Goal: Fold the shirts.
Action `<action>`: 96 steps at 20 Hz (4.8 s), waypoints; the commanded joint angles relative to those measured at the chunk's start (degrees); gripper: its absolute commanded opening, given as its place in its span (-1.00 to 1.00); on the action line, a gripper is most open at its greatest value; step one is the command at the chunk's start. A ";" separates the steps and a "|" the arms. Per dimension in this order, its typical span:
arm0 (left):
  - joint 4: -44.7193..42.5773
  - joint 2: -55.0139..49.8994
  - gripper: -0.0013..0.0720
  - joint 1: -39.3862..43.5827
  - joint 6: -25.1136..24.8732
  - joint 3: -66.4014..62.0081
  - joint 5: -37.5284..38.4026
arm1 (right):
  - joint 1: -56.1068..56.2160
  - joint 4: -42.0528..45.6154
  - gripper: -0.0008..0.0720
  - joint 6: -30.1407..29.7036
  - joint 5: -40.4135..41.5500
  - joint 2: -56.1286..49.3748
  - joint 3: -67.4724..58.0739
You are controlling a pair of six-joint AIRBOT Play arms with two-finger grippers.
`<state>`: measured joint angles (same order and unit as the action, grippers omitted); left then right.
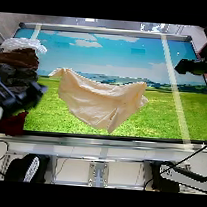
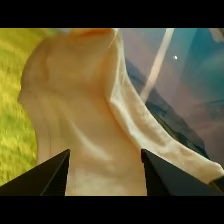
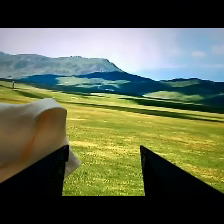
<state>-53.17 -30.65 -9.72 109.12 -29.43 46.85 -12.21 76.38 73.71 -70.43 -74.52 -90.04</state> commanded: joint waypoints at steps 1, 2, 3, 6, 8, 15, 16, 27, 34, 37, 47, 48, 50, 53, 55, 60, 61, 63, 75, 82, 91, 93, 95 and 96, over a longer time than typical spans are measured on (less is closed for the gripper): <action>23.21 12.98 0.36 0.87 0.90 23.82 0.96 | -1.05 -6.86 0.37 -2.58 -1.62 -0.04 2.21; 27.17 14.60 0.36 1.97 -0.94 27.06 0.81 | -1.07 -8.39 0.37 -2.89 -1.53 -0.31 2.25; 27.91 15.61 0.36 3.63 -1.57 28.79 0.24 | -1.07 -9.57 0.37 -2.91 -1.11 -0.50 2.25; 27.71 14.01 0.31 10.80 -2.10 29.31 -9.31 | -1.07 -11.96 0.38 -2.91 0.46 -0.55 2.25; 27.71 10.08 0.31 16.74 -3.17 29.29 -13.42 | -0.83 -12.20 0.37 -2.89 1.05 -0.55 2.25; 33.92 -13.27 0.31 34.40 -12.76 20.63 -22.32 | -0.59 -12.20 0.38 -2.86 0.96 -0.52 2.25; 33.94 -16.59 0.31 34.97 -13.92 18.60 -21.88 | -0.61 -12.20 0.37 -2.84 0.87 -0.52 2.25; 37.38 -27.28 0.19 35.21 -17.03 13.51 -18.27 | -0.61 -12.04 0.38 -2.89 -0.85 -0.52 2.25; 61.81 -34.97 0.19 35.21 -39.34 13.49 -14.19 | -0.61 -12.02 0.37 -2.89 -0.85 -0.52 2.25; 61.79 -36.26 0.01 35.45 -39.56 13.51 -13.18 | -0.61 -12.02 0.38 -2.89 -0.92 -0.52 2.25; 59.84 -36.24 0.01 35.45 -38.58 13.51 -8.15 | -0.61 -12.02 0.38 -2.86 -0.92 -0.52 2.25; 58.93 -36.24 0.01 35.45 -37.00 13.51 -8.55 | -0.61 -12.04 0.37 -2.86 -0.92 -0.52 2.25; 55.76 -36.26 0.01 35.47 -33.62 13.51 -9.90 | -0.61 -12.07 0.38 -2.84 -0.94 -0.52 2.25; 54.99 -36.26 0.00 35.45 -31.04 13.49 -15.54 | -0.61 -12.09 0.38 -2.86 -0.92 -0.52 2.25; 54.97 -36.30 0.00 35.47 -31.08 13.46 -15.82 | -0.61 -12.09 0.37 -2.86 -0.90 -0.52 2.25; 56.48 -38.60 -0.02 35.80 -31.15 13.31 -16.44 | -0.61 -12.24 0.38 -2.73 -0.94 -0.52 2.25; 57.13 -39.19 -0.02 35.80 -31.19 13.14 -16.46 | -0.61 -12.33 0.38 -2.69 -0.98 -0.52 2.25; 57.11 -39.60 -0.03 35.80 -31.56 12.07 -17.42 | -0.59 -12.37 0.37 -2.69 -0.96 -0.52 2.25; 56.98 -37.11 -0.93 33.22 -37.57 5.35 -20.09 | -0.70 -6.05 0.37 -1.44 -1.49 -0.55 9.79; 56.19 -26.03 -0.93 23.87 -40.00 5.35 -20.09 | -0.59 -18.78 0.38 -0.83 5.49 -11.19 26.97; 56.04 -23.54 -0.93 21.81 -40.19 5.38 -20.11 | 0.59 -23.47 0.38 -2.43 8.02 -18.51 26.99; 54.60 -23.54 -0.93 21.81 -40.17 5.38 -20.09 | 0.59 -23.47 0.38 -2.43 8.04 -18.51 26.99; 53.75 -23.54 -0.93 21.81 -40.15 5.38 -20.09 | 0.96 -23.34 0.38 -2.43 8.33 -18.53 26.99; 53.62 -23.52 -0.93 21.81 -40.15 5.38 -20.09 | 1.55 -23.30 0.38 -2.49 8.96 -18.53 26.99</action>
<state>1.58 -54.28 12.16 68.99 -24.03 26.79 -11.31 53.25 71.35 -62.41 -92.86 -63.07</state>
